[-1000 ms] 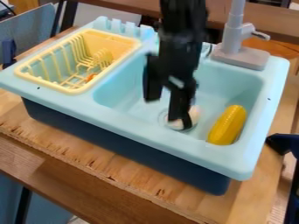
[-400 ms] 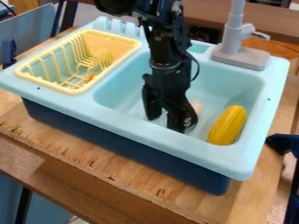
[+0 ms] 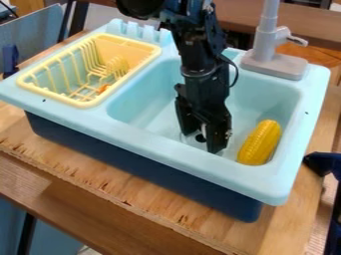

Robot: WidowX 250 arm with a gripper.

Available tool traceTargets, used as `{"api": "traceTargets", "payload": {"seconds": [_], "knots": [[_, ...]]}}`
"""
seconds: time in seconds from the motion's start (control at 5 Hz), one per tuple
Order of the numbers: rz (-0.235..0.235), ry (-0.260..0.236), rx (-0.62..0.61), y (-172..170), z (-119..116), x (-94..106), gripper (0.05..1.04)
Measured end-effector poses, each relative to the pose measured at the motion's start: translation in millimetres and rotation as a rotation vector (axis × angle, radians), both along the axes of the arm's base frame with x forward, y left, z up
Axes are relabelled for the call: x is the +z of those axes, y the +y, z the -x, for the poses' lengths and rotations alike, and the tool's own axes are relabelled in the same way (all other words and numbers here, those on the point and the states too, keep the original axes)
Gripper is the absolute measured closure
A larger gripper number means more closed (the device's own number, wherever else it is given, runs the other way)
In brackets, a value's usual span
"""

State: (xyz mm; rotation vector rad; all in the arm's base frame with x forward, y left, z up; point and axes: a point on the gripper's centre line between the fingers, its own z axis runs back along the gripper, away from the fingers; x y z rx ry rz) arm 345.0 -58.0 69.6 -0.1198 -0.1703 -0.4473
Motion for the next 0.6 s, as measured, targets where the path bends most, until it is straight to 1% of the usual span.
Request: {"api": "traceTargets", "payload": {"seconds": [0.2,0.4,0.6], "knots": [[0.032,0.025,0.022,-6.1,-6.5,-1.0,0.133],[0.036,0.027,0.047,-5.0,-11.2,-1.3,0.372],[0.035,0.035,0.069,-0.8,-9.5,-2.5,0.537]]}}
